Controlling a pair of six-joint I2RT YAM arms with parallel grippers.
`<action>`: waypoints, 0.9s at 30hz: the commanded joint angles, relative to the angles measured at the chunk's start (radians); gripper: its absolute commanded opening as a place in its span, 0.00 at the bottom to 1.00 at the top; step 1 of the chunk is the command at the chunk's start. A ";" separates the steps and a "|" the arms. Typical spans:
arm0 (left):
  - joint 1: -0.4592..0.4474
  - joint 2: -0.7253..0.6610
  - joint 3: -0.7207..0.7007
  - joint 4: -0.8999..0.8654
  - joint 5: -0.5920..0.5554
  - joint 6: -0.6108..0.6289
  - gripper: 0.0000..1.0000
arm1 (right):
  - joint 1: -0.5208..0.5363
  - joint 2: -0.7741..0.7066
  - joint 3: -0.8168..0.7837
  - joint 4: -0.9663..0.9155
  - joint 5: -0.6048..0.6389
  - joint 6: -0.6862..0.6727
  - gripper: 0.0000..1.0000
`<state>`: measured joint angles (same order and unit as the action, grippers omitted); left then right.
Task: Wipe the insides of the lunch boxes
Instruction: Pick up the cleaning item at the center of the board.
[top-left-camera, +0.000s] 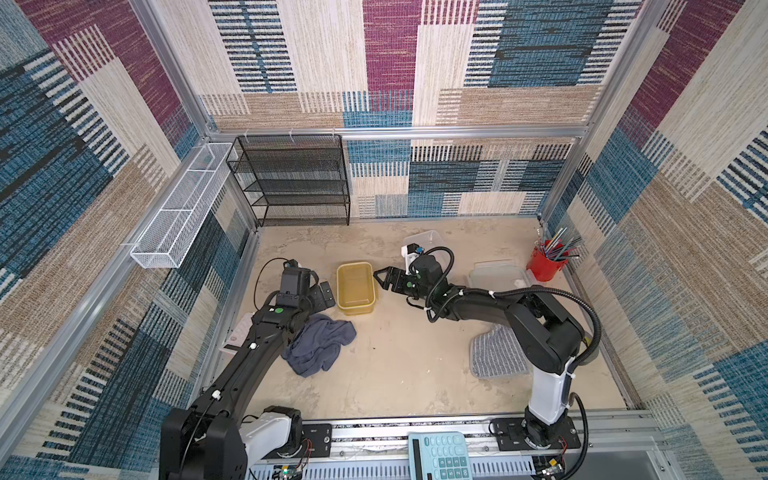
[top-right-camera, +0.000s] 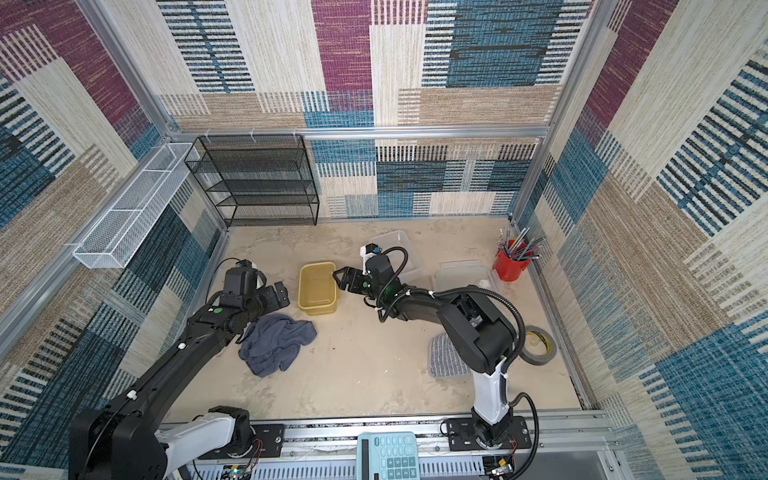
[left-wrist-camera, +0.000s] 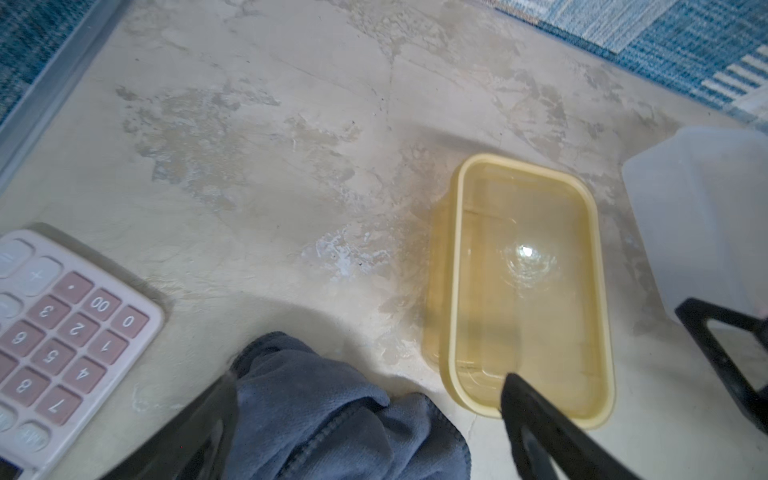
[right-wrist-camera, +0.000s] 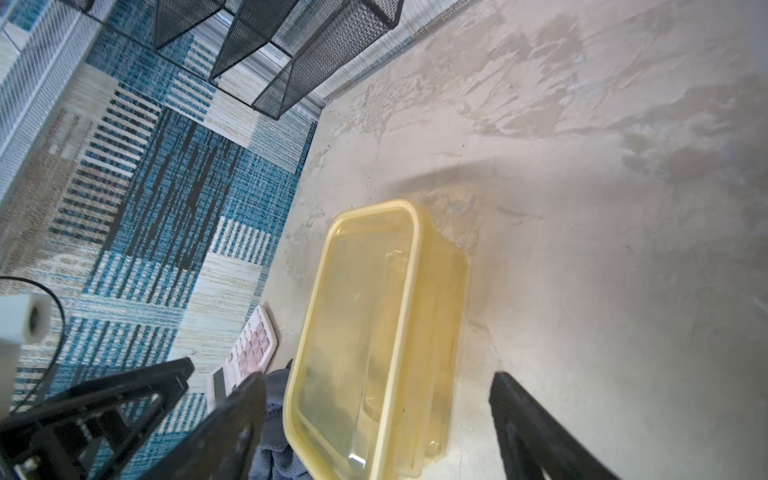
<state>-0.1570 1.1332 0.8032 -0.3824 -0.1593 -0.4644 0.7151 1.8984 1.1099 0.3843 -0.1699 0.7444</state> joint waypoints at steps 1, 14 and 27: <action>0.039 -0.030 0.006 -0.035 -0.065 -0.050 0.99 | 0.072 -0.009 0.029 -0.055 0.124 -0.129 0.92; 0.209 -0.158 0.046 -0.119 -0.082 -0.060 0.99 | 0.372 0.227 0.341 -0.223 0.284 -0.397 0.97; 0.226 -0.151 0.071 -0.148 -0.086 -0.043 0.99 | 0.482 0.330 0.523 -0.386 0.369 -0.404 0.95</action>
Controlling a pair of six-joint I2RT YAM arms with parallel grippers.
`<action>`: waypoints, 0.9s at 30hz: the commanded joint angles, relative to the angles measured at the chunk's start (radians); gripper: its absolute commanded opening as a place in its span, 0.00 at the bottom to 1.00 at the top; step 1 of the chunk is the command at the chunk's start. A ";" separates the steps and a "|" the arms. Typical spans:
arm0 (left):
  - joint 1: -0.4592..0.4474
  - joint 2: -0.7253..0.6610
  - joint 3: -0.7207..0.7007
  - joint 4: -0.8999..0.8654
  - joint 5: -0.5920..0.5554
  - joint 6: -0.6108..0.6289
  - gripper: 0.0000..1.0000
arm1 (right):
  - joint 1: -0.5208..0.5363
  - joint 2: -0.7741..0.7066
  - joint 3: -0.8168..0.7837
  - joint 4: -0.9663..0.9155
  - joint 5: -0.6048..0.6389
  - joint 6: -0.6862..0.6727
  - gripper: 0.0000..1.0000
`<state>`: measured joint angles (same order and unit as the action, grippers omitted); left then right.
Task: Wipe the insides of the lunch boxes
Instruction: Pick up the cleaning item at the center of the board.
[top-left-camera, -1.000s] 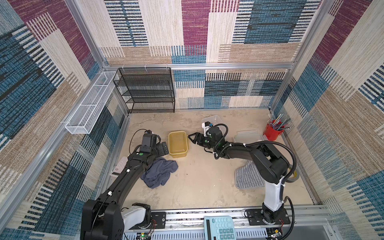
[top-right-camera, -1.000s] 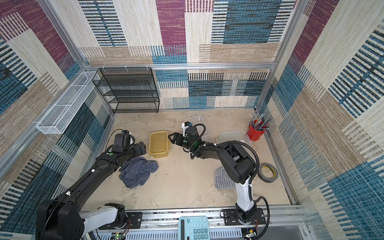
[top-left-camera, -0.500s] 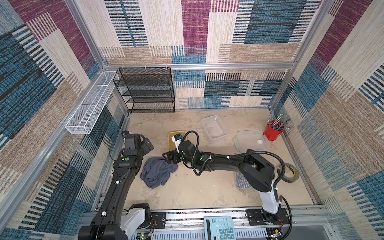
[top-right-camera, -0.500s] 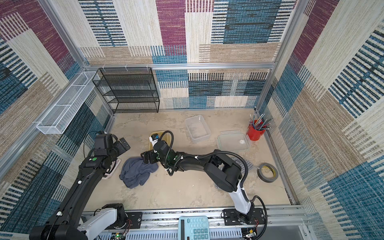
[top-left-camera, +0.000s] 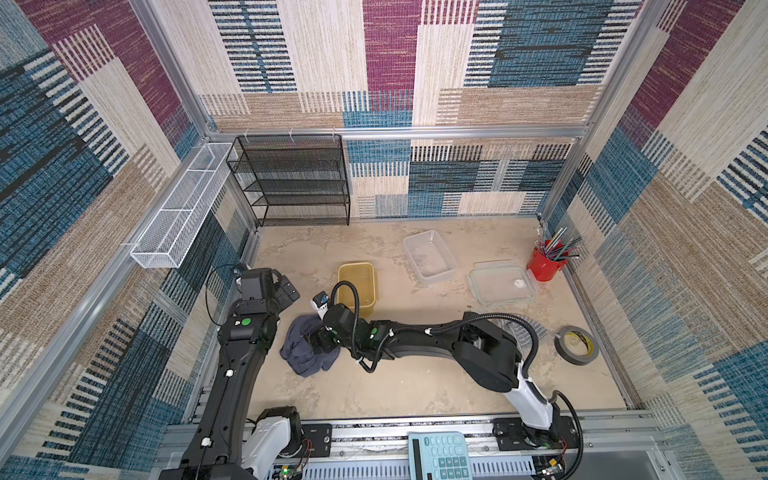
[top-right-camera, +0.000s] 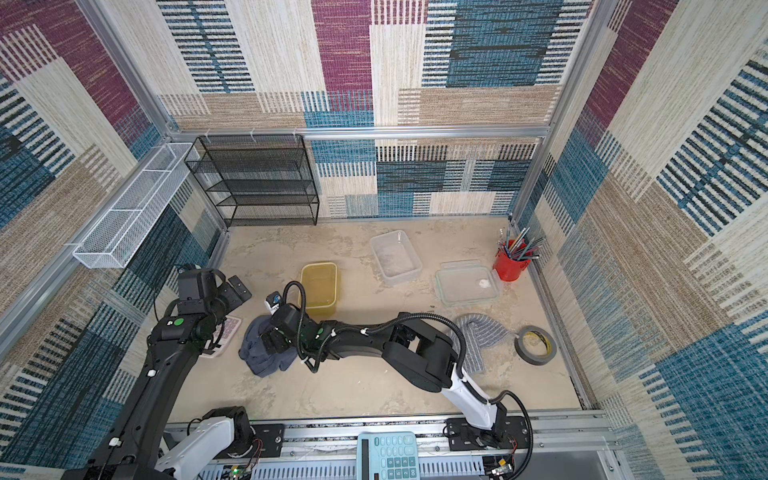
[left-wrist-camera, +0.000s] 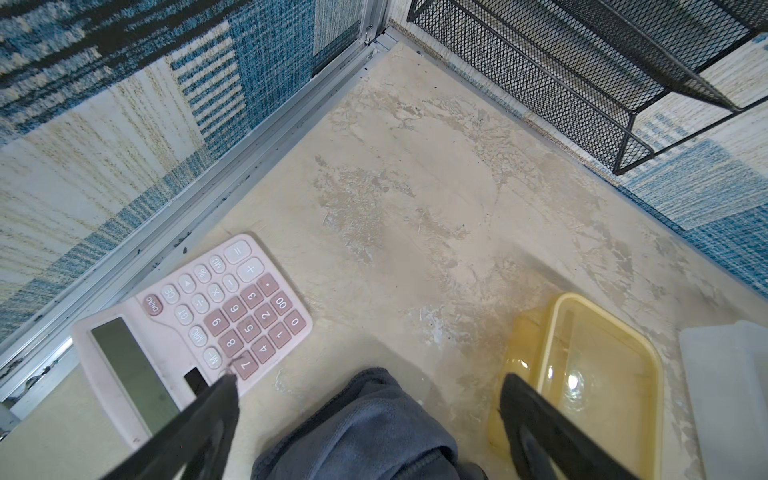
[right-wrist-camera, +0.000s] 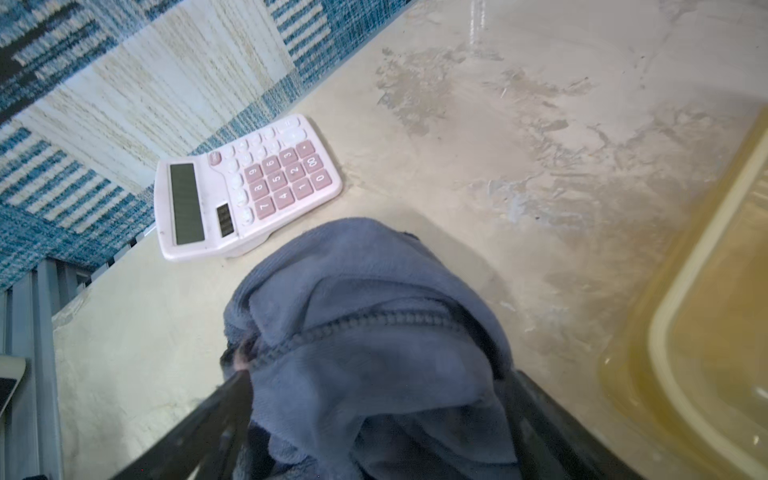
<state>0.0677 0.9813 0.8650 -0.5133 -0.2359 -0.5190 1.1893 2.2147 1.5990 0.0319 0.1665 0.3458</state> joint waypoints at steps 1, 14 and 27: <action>0.003 0.000 0.010 -0.018 -0.007 0.010 0.99 | 0.011 0.031 0.053 -0.052 0.035 -0.003 0.94; 0.003 -0.006 -0.010 -0.008 0.018 0.009 0.99 | 0.011 0.298 0.417 -0.373 0.093 0.014 0.91; 0.003 0.000 -0.029 0.013 0.023 -0.006 0.99 | 0.011 0.199 0.196 -0.324 0.025 -0.038 0.33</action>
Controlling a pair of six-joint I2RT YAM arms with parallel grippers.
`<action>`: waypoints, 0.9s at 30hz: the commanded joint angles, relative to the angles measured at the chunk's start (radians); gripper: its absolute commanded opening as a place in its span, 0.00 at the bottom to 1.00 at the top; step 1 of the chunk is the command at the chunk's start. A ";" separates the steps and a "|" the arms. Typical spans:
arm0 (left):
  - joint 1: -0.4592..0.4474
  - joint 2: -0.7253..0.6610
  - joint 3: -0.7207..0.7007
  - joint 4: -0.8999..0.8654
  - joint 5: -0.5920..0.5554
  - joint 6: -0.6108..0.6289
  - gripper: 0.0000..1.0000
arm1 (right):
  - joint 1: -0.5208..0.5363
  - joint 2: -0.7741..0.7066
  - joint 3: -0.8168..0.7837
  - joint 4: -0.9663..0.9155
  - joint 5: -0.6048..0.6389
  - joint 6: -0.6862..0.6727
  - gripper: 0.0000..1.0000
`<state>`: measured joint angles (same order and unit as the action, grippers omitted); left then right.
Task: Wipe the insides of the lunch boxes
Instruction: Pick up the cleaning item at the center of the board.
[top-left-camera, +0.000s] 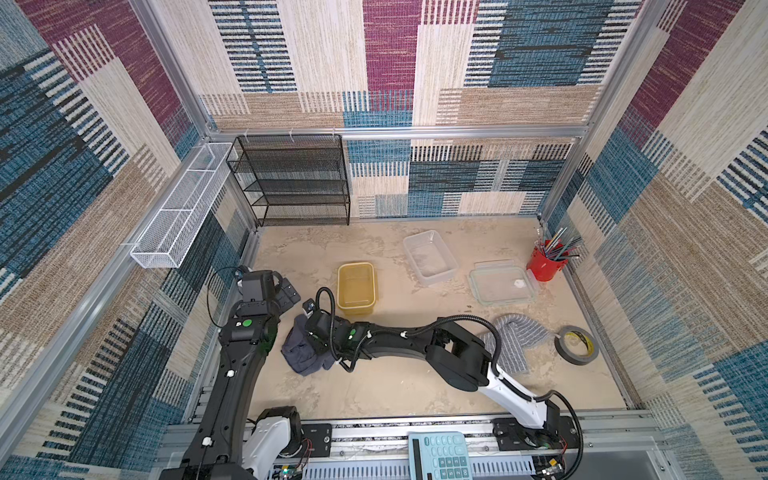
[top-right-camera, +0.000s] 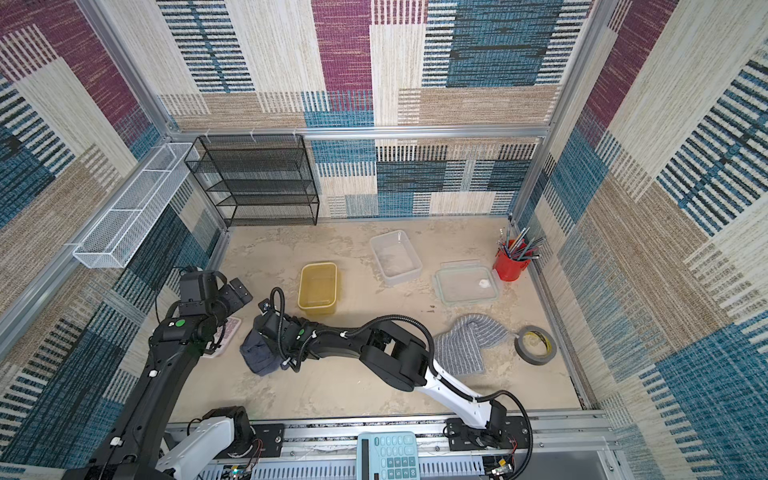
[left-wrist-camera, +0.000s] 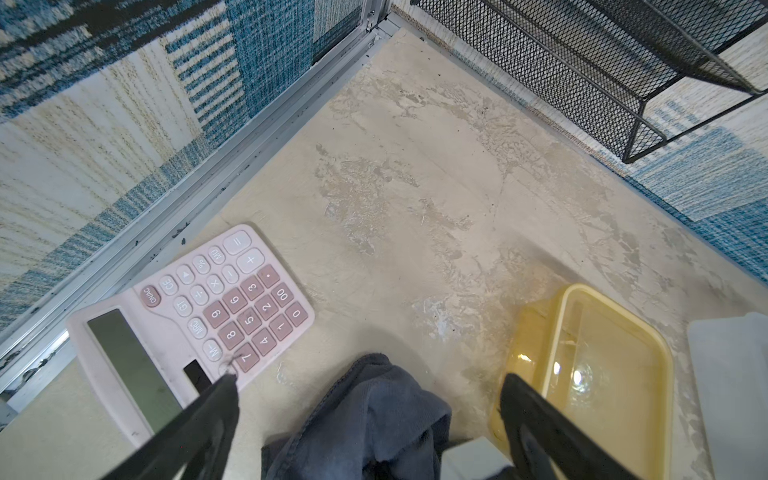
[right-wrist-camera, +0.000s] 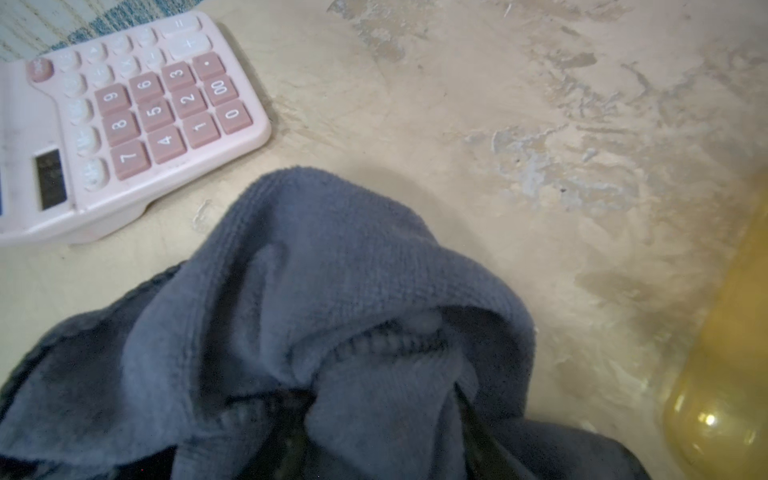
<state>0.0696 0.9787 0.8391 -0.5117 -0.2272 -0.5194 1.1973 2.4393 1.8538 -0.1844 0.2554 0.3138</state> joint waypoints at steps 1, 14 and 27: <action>0.001 0.003 -0.003 0.011 0.014 -0.005 0.99 | 0.003 -0.049 -0.086 -0.085 -0.065 -0.008 0.29; -0.001 0.035 -0.009 0.040 0.111 0.023 0.98 | -0.003 -0.549 -0.505 0.286 0.092 -0.126 0.00; -0.181 0.198 0.013 0.150 0.226 0.105 0.96 | -0.091 -1.018 -0.870 0.331 0.202 -0.171 0.00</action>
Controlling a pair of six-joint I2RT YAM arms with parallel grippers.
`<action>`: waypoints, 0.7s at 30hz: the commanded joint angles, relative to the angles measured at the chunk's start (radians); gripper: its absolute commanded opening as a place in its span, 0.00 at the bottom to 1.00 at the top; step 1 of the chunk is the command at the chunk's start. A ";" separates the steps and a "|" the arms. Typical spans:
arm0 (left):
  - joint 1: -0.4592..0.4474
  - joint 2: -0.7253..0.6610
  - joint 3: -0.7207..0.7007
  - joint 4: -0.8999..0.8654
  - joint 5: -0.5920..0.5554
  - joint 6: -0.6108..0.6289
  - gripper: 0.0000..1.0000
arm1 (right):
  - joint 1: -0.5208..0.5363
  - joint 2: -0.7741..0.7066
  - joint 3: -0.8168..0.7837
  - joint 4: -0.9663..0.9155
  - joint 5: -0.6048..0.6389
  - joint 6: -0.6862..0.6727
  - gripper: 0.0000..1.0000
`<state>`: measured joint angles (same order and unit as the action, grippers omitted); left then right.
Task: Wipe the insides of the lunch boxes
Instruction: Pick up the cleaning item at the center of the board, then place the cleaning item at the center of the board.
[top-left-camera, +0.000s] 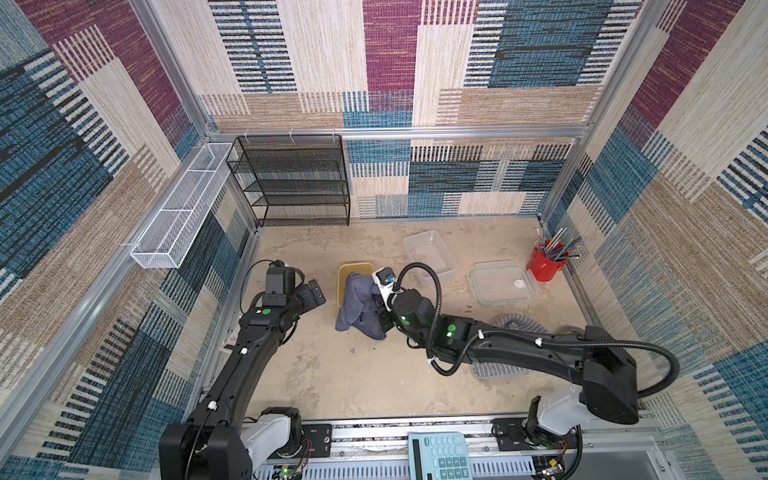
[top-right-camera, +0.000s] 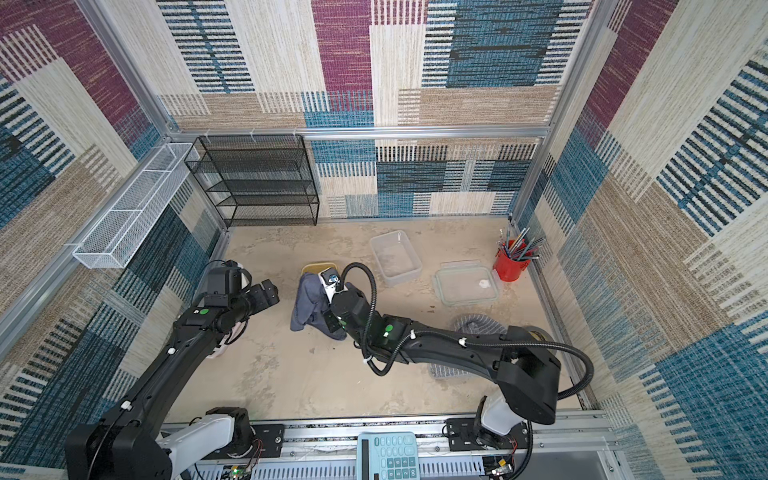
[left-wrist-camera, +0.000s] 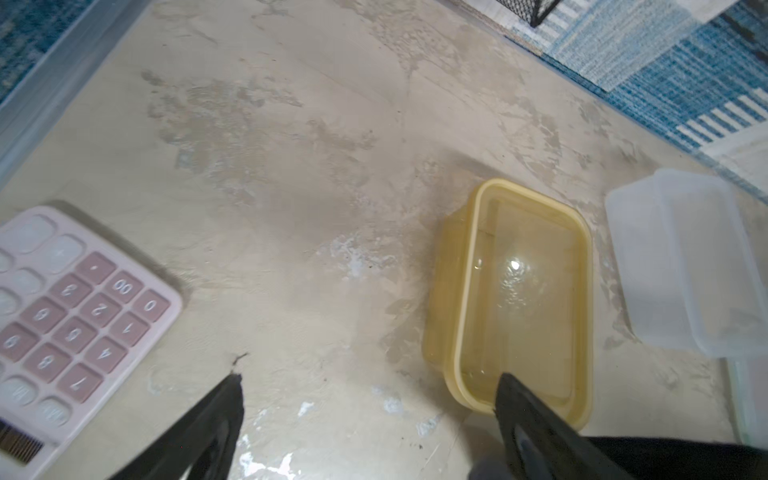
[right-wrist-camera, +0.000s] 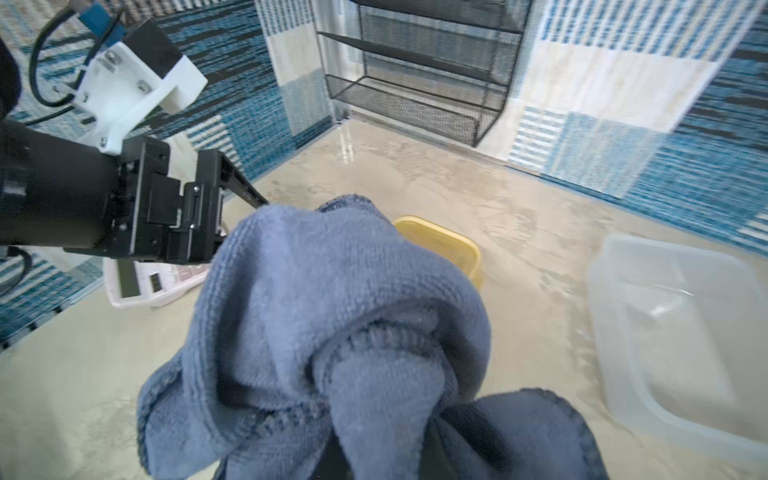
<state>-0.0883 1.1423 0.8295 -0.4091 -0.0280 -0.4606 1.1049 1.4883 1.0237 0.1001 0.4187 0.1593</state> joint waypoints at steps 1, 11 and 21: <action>-0.040 0.059 0.036 0.047 0.029 0.052 0.96 | 0.002 -0.109 -0.071 0.045 0.063 -0.016 0.00; -0.126 0.157 0.072 0.104 0.022 0.035 0.96 | -0.062 -0.298 -0.252 -0.113 0.098 0.079 0.01; -0.129 0.215 0.078 0.130 0.087 0.031 0.96 | -0.127 0.117 -0.175 -0.275 -0.008 0.197 0.03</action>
<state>-0.2165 1.3487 0.8948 -0.3042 0.0322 -0.4343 0.9855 1.5417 0.8165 -0.1139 0.4511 0.3103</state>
